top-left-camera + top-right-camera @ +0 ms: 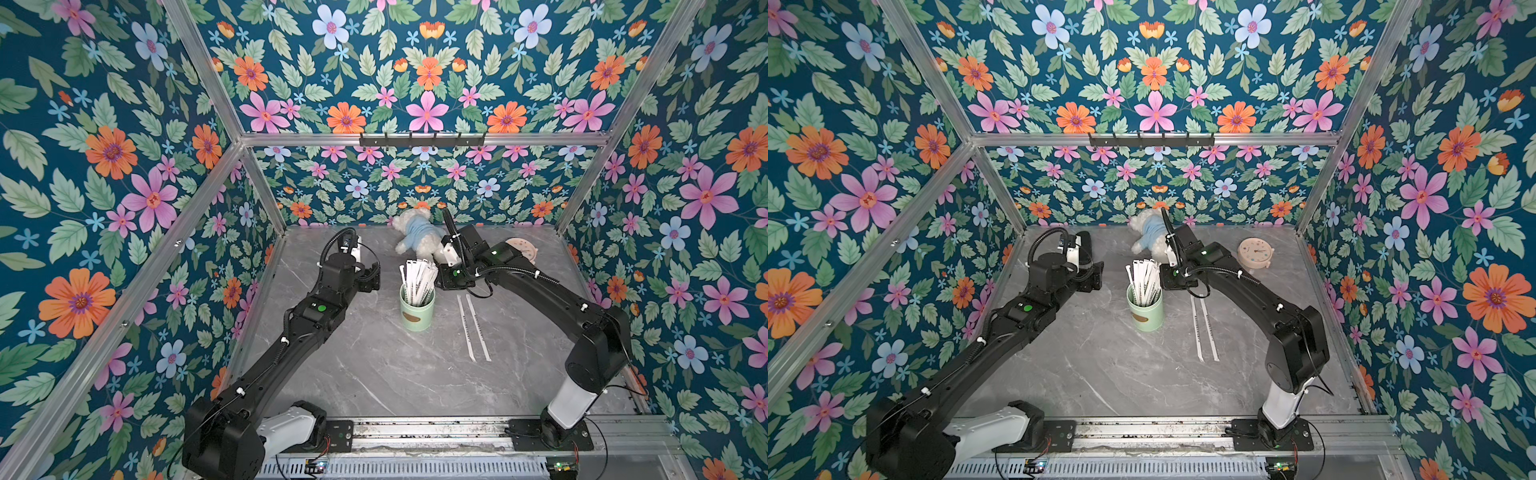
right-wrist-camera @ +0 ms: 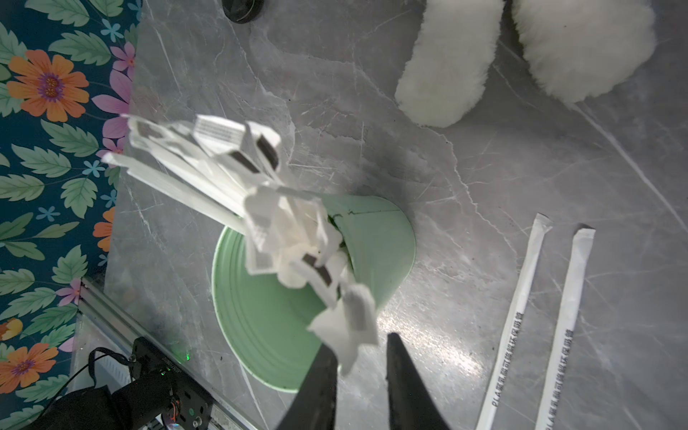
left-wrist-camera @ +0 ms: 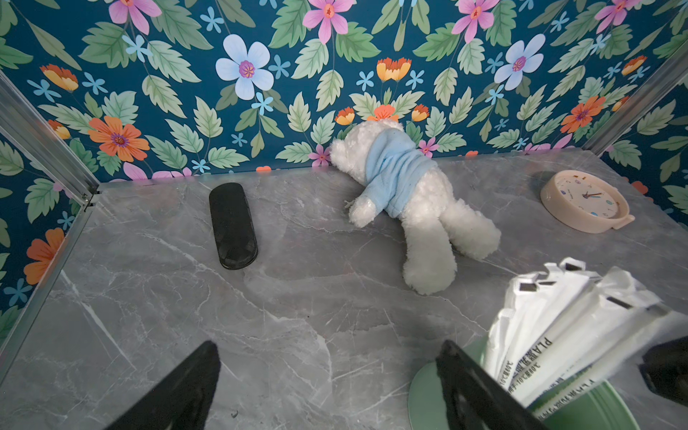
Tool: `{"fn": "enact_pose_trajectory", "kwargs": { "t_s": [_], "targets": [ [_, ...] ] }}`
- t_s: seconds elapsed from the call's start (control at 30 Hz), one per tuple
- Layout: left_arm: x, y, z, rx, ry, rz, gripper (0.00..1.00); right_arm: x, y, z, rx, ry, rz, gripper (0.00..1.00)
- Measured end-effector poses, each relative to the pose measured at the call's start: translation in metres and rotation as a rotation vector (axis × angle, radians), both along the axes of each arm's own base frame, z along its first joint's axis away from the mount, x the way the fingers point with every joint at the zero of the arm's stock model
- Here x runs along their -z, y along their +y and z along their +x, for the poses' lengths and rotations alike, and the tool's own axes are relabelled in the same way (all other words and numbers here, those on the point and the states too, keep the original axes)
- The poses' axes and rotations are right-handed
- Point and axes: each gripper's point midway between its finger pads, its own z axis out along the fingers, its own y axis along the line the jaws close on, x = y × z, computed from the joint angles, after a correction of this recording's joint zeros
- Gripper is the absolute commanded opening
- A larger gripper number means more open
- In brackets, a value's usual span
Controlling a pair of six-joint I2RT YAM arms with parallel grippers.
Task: Take the straws out of the storage container
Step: Adjust the straw in the container.
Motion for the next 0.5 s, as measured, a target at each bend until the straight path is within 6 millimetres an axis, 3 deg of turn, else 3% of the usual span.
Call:
{"fn": "enact_pose_trajectory", "kwargs": {
  "t_s": [0.33, 0.5],
  "targets": [
    [0.001, 0.0, 0.0, -0.002, 0.002, 0.003, 0.93, 0.006, 0.009, 0.008, 0.0, 0.014, 0.02, 0.26],
    [0.001, 0.0, 0.0, -0.002, 0.002, 0.003, 0.93, 0.006, 0.014, 0.012, -0.006, 0.016, 0.028, 0.16]
  ]
}}
